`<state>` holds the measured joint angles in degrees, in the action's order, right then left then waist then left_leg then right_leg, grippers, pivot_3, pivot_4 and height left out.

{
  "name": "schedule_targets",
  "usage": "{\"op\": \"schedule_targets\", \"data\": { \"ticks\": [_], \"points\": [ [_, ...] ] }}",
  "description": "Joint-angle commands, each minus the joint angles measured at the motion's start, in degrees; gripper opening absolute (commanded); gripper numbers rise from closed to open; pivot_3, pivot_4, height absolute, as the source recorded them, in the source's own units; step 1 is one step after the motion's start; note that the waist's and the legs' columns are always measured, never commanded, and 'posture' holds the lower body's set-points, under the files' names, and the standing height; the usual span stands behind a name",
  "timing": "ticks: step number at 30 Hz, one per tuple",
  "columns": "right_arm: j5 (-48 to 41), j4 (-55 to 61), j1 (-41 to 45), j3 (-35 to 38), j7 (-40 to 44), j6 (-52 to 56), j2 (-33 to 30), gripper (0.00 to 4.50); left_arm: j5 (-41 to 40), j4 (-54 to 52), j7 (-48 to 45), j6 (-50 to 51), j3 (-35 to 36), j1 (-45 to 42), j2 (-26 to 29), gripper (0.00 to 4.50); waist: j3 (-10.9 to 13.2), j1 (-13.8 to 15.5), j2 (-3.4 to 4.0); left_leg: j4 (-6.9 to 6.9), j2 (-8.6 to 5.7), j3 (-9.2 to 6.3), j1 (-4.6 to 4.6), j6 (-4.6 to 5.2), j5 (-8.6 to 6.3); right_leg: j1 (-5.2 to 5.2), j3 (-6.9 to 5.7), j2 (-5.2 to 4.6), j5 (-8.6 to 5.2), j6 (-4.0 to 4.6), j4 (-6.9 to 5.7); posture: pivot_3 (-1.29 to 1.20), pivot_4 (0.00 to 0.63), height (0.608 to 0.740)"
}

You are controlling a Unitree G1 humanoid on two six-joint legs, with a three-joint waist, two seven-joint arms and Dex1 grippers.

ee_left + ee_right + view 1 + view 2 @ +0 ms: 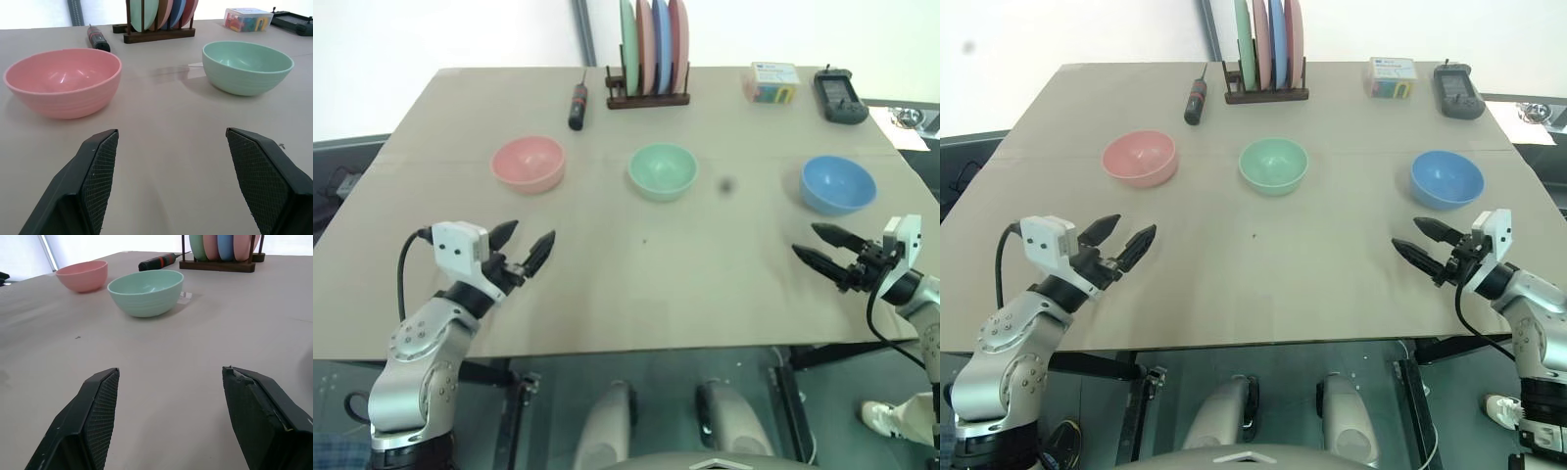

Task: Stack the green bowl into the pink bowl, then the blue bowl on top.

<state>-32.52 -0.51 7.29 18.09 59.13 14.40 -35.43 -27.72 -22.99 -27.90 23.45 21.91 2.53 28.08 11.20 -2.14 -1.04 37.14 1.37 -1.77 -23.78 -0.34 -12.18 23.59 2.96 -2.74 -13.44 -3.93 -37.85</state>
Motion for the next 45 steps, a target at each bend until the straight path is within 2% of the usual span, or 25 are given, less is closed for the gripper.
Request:
{"op": "schedule_targets", "data": {
  "ticks": [1, 8, 13, 22, 28, 40, 41, 43, 45],
  "points": [
    [-1.6, 2.7, -0.3, 0.4, -0.5, 0.8, 0.0, 3.56, 0.2, -0.3, -0.2, -0.1, -0.5, -1.1, 1.0, 3.73, 0.0, 0.0, 0.0, 0.0, 0.0, 0.0, 0.0, 0.0, 0.0, 0.0, 0.0, 0.0, 0.0, 0.0, 0.0, 0.0, 0.15, 0.74],
    [-1.9, 3.9, 0.8, -0.4, -2.0, 1.6, 0.9, 3.56, 1.9, 1.2, -0.7, 1.1, -2.8, -3.3, 3.2, 3.73, 0.0, 0.0, 0.0, 0.0, 0.0, 0.0, -0.01, 0.0, 0.0, 0.0, 0.0, 0.0, 0.02, 0.01, 0.0, 0.0, 0.15, 0.74],
    [-4.2, 8.7, 1.4, -1.9, -2.3, 2.9, 2.0, 3.56, 6.0, 6.1, 0.4, 1.2, -5.0, -9.3, 5.9, 3.73, 0.0, 0.0, 0.0, 0.0, 0.0, -0.03, 0.01, 0.0, 0.0, 0.0, -0.02, 0.02, 0.05, 0.06, -0.03, 0.0, 0.15, 0.74],
    [-6.3, 18.3, 6.7, -7.5, -6.4, 6.4, 4.6, 3.56, 19.3, 29.1, -0.1, -3.8, -15.2, -27.8, 10.8, 3.73, 0.0, 0.1, -0.01, 0.01, 0.0, -0.07, -0.05, 0.0, 0.0, 0.01, -0.07, 0.04, 0.05, 0.02, -0.01, 0.0, 0.15, 0.74],
    [-6.5, 19.8, 6.9, -8.1, -6.7, 6.3, 4.4, 3.56, 24.5, 42.9, -2.9, -8.6, -21.0, -38.3, 9.6, 3.73, 0.0, 0.5, -0.02, 0.0, -0.02, -0.11, -0.12, 0.0, 0.0, 0.02, -0.13, 0.02, 0.07, 0.06, 0.04, 0.0, 0.15, 0.74],
    [-6.2, 20.1, 6.2, -7.2, -7.0, 5.3, 3.5, 3.56, 32.5, 67.1, -5.6, -18.3, -27.3, -51.9, 7.9, 3.73, 0.0, 0.3, -0.02, 0.01, -0.03, -0.12, -0.11, 0.0, 0.0, 0.02, -0.15, 0.02, 0.08, 0.05, -0.02, 0.0, 0.15, 0.74],
    [-6.1, 19.9, 6.1, -7.1, -7.0, 5.1, 3.5, 3.64, 32.6, 68.7, -6.1, -18.6, -27.4, -52.9, 7.9, 3.34, 0.0, 0.3, -0.02, 0.02, -0.03, -0.12, -0.11, 0.0, 0.0, 0.02, -0.15, 0.02, 0.08, 0.05, -0.02, 0.0, 0.15, 0.74],
    [-5.9, 19.7, 5.8, -6.8, -6.9, 4.7, 3.5, 3.64, 30.9, 70.6, -9.1, -18.3, -26.4, -54.2, 7.5, 3.01, 0.0, 0.2, -0.02, 0.02, -0.03, -0.11, -0.11, 0.0, 0.0, 0.02, -0.14, 0.02, 0.08, 0.05, -0.02, 0.0, 0.15, 0.74],
    [-5.8, 19.6, 5.5, -6.7, -6.9, 4.4, 3.4, 3.64, 31.8, 73.2, -9.4, -18.5, -26.6, -55.8, 7.5, 2.4, 0.0, 0.2, -0.03, 0.01, -0.03, -0.11, -0.13, 0.0, 0.0, 0.03, -0.14, 0.02, 0.08, 0.05, -0.01, 0.0, 0.15, 0.74]
  ]
}}
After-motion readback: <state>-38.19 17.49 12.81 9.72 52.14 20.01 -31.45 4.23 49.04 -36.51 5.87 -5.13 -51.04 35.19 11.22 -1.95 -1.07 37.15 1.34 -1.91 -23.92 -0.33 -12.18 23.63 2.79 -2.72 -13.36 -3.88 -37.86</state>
